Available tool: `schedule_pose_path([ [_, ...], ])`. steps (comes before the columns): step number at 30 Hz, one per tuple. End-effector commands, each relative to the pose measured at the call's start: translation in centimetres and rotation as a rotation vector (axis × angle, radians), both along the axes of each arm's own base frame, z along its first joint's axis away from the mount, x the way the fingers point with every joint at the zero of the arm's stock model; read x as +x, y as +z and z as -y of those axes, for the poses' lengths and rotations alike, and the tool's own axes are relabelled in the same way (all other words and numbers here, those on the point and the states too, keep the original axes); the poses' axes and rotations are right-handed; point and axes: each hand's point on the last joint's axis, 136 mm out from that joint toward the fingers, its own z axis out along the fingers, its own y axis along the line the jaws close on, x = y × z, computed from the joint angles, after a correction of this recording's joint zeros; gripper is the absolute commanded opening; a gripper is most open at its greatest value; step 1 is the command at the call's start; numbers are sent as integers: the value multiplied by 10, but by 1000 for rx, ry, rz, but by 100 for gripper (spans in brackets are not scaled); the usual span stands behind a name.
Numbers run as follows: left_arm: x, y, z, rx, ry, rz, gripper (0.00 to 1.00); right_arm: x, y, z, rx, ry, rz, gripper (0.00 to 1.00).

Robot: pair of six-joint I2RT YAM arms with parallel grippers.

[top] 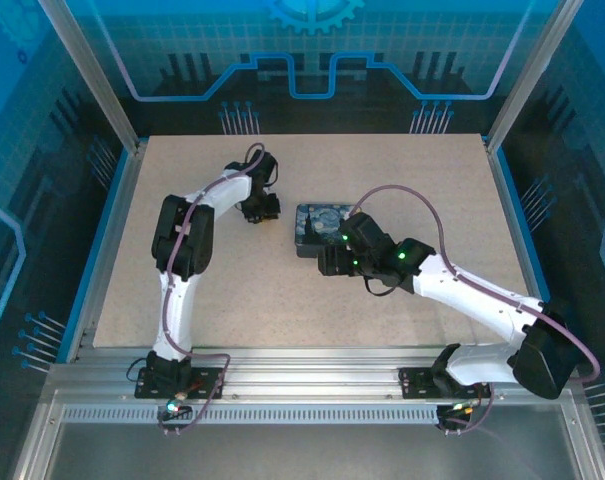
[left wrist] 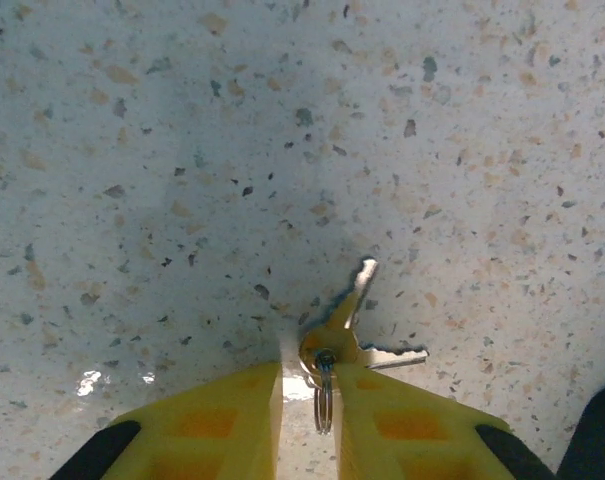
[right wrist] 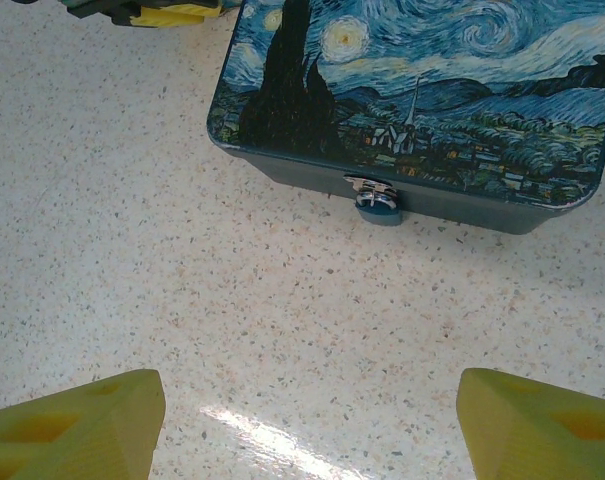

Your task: Unlock a padlock with a key

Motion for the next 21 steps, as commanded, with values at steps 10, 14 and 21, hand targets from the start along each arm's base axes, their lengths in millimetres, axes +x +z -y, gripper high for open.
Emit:
schedule_pose_path([
  [10,-6,18,-2,-3,-50,29,0,-9,-7,8,-23,-14,-8,78],
  [14,-10,58,0,-33,-73,107,0,-8,-8,10,-15,-20,0,78],
  [21,-30,118,17,-134,-138,223,0,-5,1,12,54,-33,19,78],
])
